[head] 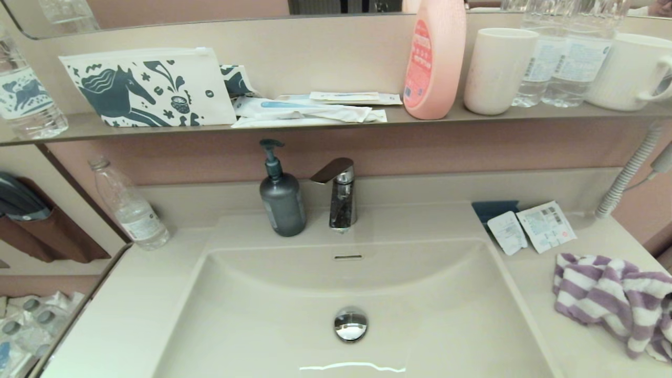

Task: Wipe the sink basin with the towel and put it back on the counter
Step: Pick up the cloth

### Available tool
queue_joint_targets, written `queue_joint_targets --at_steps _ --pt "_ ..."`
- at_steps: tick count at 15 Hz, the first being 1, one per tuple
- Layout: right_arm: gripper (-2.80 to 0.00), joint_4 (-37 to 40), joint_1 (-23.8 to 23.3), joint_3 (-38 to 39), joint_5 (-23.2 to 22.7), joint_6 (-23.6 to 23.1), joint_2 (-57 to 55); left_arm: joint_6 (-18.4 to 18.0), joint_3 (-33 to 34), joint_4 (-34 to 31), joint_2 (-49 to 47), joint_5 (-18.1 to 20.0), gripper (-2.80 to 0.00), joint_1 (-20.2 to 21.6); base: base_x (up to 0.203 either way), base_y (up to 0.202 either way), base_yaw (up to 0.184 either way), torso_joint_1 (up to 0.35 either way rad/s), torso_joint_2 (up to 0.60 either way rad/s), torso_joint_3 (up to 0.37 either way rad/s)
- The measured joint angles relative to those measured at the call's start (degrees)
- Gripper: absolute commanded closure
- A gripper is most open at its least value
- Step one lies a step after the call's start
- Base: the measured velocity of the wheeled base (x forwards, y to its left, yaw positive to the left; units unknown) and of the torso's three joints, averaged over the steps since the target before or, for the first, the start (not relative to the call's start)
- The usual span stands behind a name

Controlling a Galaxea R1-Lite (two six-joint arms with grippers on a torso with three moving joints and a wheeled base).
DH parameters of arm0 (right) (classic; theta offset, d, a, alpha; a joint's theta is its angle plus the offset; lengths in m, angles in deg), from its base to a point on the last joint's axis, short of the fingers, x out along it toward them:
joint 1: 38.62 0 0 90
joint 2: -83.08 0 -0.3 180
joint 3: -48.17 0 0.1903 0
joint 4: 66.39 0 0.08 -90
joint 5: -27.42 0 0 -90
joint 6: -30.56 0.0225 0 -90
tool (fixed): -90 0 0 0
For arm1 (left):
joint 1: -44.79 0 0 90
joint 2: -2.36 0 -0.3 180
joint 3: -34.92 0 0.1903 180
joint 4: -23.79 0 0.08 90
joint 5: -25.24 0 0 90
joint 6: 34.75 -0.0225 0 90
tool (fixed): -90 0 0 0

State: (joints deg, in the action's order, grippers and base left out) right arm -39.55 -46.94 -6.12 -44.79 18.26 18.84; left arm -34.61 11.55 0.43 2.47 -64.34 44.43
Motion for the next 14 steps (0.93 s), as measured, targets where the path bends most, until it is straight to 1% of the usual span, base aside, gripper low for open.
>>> queue_joint_targets --at_steps 2,3,8,10,11,14 --pt "-2.80 0.2 -0.7 -0.7 -1.1 -0.8 -3.1 0.0 0.0 0.0 0.0 0.0 0.00 0.0 0.000 0.000 0.000 0.000 0.00 0.000" --pt "-2.80 0.1 -1.3 -1.0 -2.6 -1.0 -4.6 0.0 0.0 0.0 0.0 0.0 0.00 0.0 0.000 0.000 0.000 0.000 0.00 0.000" --pt "-2.80 -0.3 -8.4 -4.1 -9.9 -2.9 -13.8 0.0 0.0 0.0 0.0 0.0 0.00 0.0 0.000 0.000 0.000 0.000 0.00 0.000" --pt "-2.80 -0.3 -9.9 -6.2 -13.0 -3.1 -17.6 0.0 0.0 0.0 0.0 0.0 0.00 0.0 0.000 0.000 0.000 0.000 0.00 0.000" --pt "-2.80 -0.4 -10.3 -7.6 -13.9 -3.2 -19.5 0.0 0.0 0.0 0.0 0.0 0.00 0.0 0.000 0.000 0.000 0.000 0.00 0.000" --pt "-2.80 -1.1 -11.4 -11.0 -14.3 -3.8 -24.9 0.0 0.0 0.0 0.0 0.0 0.00 0.0 0.000 0.000 0.000 0.000 0.00 0.000"
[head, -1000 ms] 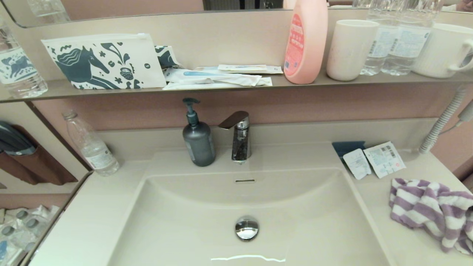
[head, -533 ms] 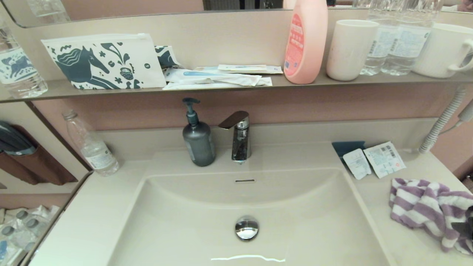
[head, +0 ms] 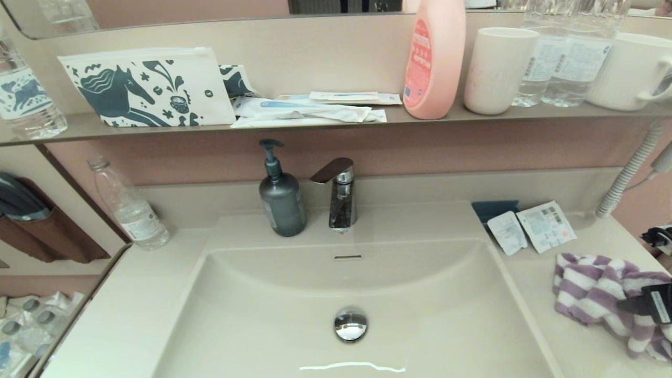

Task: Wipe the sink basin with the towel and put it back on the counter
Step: Pick up the cloth

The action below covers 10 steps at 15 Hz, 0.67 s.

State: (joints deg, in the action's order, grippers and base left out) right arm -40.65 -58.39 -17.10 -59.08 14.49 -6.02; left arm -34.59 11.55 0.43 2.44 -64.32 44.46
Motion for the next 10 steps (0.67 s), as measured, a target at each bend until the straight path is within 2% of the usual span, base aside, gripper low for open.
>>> queue_joint_targets --at_steps 7,8,10 --pt "-2.80 -6.1 0.1 -1.9 -1.1 -0.2 -10.9 0.0 0.0 0.0 0.0 0.0 0.00 0.0 0.000 0.000 0.000 0.000 0.00 0.000" --pt "0.00 -6.8 0.3 -1.8 -1.1 -0.3 -12.0 0.0 0.0 0.0 0.0 0.0 0.00 0.0 0.000 0.000 0.000 0.000 0.00 0.000" --pt "0.00 -8.4 0.5 -1.6 -2.0 -0.1 -13.2 0.0 0.0 0.0 0.0 0.0 0.00 0.0 0.000 0.000 0.000 0.000 0.00 0.000"
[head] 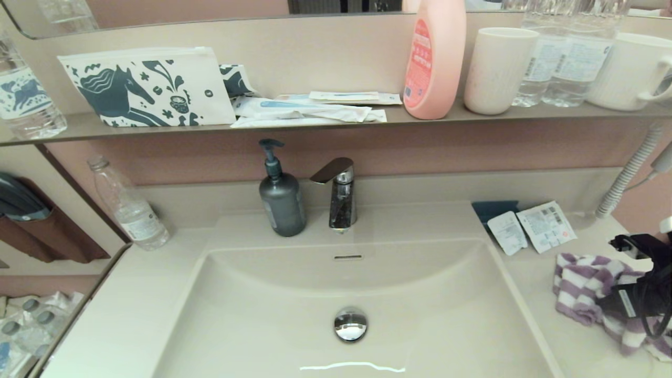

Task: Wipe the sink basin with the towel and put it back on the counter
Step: Pick up the cloth

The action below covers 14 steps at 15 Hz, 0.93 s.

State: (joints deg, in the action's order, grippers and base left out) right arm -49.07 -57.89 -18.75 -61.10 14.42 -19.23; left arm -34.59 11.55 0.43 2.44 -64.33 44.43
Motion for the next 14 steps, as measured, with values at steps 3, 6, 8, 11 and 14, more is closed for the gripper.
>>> queue_joint_targets --at_steps 3,6,8,11,14 --pt "0.00 -0.3 0.1 0.3 -0.6 -0.1 1.1 0.0 0.0 0.0 0.0 0.0 0.00 0.0 0.000 0.000 0.000 0.000 0.00 0.000" --pt "0.00 2.8 -0.3 0.7 -0.8 -0.2 5.3 0.0 0.0 0.0 0.0 0.0 0.00 0.0 0.000 0.000 0.000 0.000 0.00 0.000" --pt "0.00 6.9 -0.5 0.4 -0.9 -0.5 9.5 0.0 0.0 0.0 0.0 0.0 0.00 0.0 0.000 0.000 0.000 0.000 0.00 0.000" --pt "0.00 13.6 -0.7 -0.8 -0.9 -1.3 16.6 0.0 0.0 0.0 0.0 0.0 0.00 0.0 0.000 0.000 0.000 0.000 0.00 0.000" --pt "0.00 19.9 -0.6 -3.1 -1.3 -1.6 23.0 0.0 0.0 0.0 0.0 0.0 0.00 0.0 0.000 0.000 0.000 0.000 0.00 0.000"
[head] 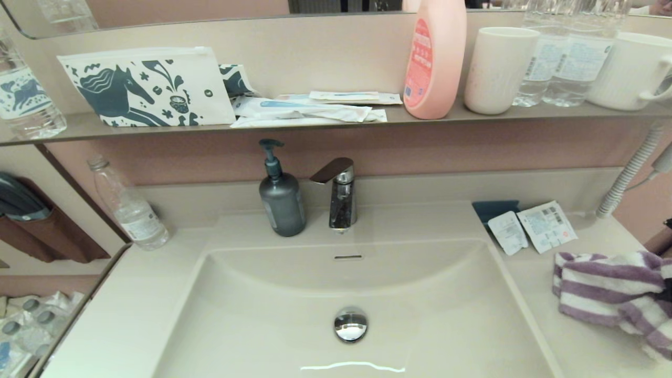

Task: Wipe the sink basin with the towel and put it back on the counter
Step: Pick up the cloth, then wipe the sink

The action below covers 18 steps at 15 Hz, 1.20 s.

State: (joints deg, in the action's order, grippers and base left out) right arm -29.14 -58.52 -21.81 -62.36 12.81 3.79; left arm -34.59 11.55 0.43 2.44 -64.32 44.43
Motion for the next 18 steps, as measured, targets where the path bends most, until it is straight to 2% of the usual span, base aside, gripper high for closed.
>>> queue_joint_targets --at_steps 2,4,7,9,12,15,18 --pt "0.00 7.4 1.5 -5.1 -1.1 0.5 4.2 0.0 0.0 0.0 0.0 0.0 0.00 0.0 0.000 0.000 0.000 0.000 0.00 0.000" --pt "0.00 16.2 5.8 -12.6 -1.7 3.7 7.3 0.0 0.0 0.0 0.0 0.0 0.00 0.0 0.000 0.000 0.000 0.000 0.00 0.000" --pt "0.00 28.0 17.4 -26.8 -1.6 13.8 9.1 0.0 0.0 0.0 0.0 0.0 0.00 0.0 0.000 0.000 0.000 0.000 0.00 0.000" --pt "0.00 34.6 27.6 -37.3 -0.3 23.2 8.1 0.0 0.0 0.0 0.0 0.0 0.00 0.0 0.000 0.000 0.000 0.000 0.00 0.000" --pt "0.00 39.5 42.5 -49.5 3.0 38.5 4.6 0.0 0.0 0.0 0.0 0.0 0.00 0.0 0.000 0.000 0.000 0.000 0.00 0.000" --pt "0.00 40.9 52.5 -59.8 3.4 51.1 0.1 0.0 0.0 0.0 0.0 0.0 0.00 0.0 0.000 0.000 0.000 0.000 0.00 0.000" --pt "0.00 41.1 57.5 -65.0 -0.3 54.1 -2.6 0.0 0.0 0.0 0.0 0.0 0.00 0.0 0.000 0.000 0.000 0.000 0.00 0.000"
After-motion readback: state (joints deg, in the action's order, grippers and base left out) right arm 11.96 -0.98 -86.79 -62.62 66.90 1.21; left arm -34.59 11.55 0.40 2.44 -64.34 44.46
